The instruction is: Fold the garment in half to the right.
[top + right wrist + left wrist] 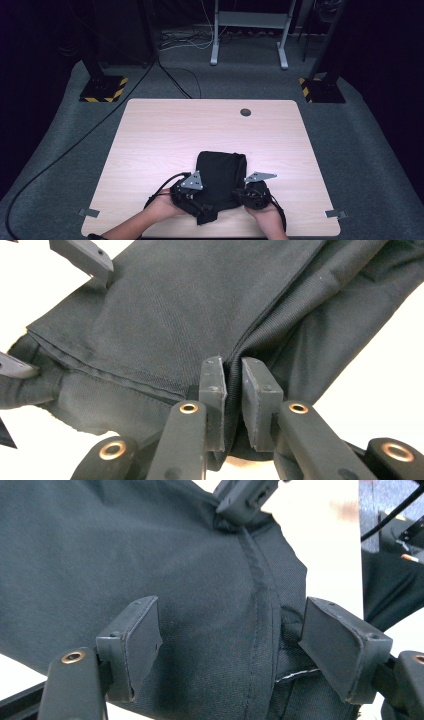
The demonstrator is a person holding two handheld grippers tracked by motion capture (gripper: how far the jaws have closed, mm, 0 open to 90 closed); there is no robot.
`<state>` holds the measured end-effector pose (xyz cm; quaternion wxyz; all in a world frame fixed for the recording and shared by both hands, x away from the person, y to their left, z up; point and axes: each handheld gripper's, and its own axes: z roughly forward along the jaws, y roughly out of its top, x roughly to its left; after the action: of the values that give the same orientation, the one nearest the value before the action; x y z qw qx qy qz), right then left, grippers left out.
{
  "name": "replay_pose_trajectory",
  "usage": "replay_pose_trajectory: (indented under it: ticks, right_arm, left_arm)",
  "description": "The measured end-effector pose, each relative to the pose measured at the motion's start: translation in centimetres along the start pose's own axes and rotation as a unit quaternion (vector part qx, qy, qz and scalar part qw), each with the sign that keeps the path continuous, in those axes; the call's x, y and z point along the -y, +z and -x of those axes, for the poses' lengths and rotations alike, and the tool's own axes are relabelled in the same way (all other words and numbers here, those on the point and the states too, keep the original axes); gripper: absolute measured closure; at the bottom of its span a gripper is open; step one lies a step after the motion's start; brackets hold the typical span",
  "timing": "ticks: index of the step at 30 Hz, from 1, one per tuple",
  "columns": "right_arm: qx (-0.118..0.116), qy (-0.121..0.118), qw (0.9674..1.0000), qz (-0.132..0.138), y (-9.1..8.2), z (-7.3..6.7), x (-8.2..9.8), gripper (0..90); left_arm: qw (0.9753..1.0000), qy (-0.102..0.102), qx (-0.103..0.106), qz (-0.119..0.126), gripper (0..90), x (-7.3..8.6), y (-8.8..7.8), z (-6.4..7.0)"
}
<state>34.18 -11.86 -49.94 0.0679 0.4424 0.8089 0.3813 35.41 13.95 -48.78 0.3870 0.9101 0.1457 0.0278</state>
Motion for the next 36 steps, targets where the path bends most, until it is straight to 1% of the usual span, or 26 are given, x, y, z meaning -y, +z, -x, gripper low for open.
replay_pose_trajectory:
  ticks: [3, 8, 12, 14, 16, 17, 19, 23, 24, 27, 31, 34, 36]
  right_arm:
    - [0.002, 0.003, 1.0000, -0.002, 0.0, 0.2, 0.1, 80.1]
    - [0.003, 0.006, 1.0000, -0.005, 0.1, 0.5, 0.3, 79.5]
    - [0.004, 0.009, 0.9999, -0.007, 0.1, 0.7, 0.4, 77.5]
    - [0.012, 0.009, 0.9998, -0.010, 0.0, 0.9, 0.5, 77.1]
    - [0.013, 0.011, 0.9998, -0.011, 0.0, 1.1, 0.6, 76.2]
    - [0.013, 0.016, 0.9997, -0.012, 0.0, 1.3, 0.7, 74.5]
    - [0.013, 0.019, 0.9997, -0.012, -0.1, 1.5, 0.7, 73.3]
    - [0.023, 0.020, 0.9995, -0.008, -0.4, 1.8, 0.7, 68.3]
    - [0.023, 0.020, 0.9995, -0.008, -0.4, 1.8, 0.7, 68.3]
    - [0.028, 0.027, 0.9993, 0.000, -0.6, 2.0, 0.7, 60.5]
    - [0.030, 0.024, 0.9992, 0.012, -0.7, 1.9, 0.5, 54.0]
    - [0.024, 0.014, 0.9994, 0.020, -0.5, 1.6, 0.4, 50.2]
    - [0.028, 0.007, 0.9994, 0.019, -0.1, 1.3, 0.3, 47.8]
  left_arm:
    - [1.0000, 0.004, -0.003, -0.005, 23.0, 0.3, 0.4, 0.1]
    - [1.0000, 0.001, -0.004, -0.005, 22.5, 0.7, 0.9, 0.0]
    - [0.9999, 0.006, -0.007, -0.005, 22.4, 1.1, 1.4, 0.1]
    - [1.0000, 0.003, -0.006, -0.005, 22.3, 1.2, 1.6, 0.0]
    - [1.0000, 0.004, -0.005, -0.006, 22.3, 1.2, 1.6, -0.1]
    - [1.0000, 0.004, -0.005, -0.003, 22.3, 1.3, 1.7, -0.1]
    - [0.9999, 0.007, -0.007, -0.004, 22.3, 1.5, 1.8, -0.1]
    - [0.9999, 0.011, -0.008, -0.001, 22.4, 1.6, 2.0, -0.1]
    - [0.9999, 0.011, -0.008, -0.001, 22.4, 1.6, 2.0, -0.1]
    - [0.9999, 0.013, -0.008, -0.001, 22.5, 1.8, 2.1, -0.2]
    - [0.9999, 0.013, -0.009, -0.002, 22.7, 1.8, 2.2, -0.3]
    - [0.9999, 0.011, -0.009, 0.001, 22.8, 1.8, 2.2, -0.5]
    - [0.9999, 0.010, -0.009, 0.000, 22.9, 1.8, 2.2, -0.6]
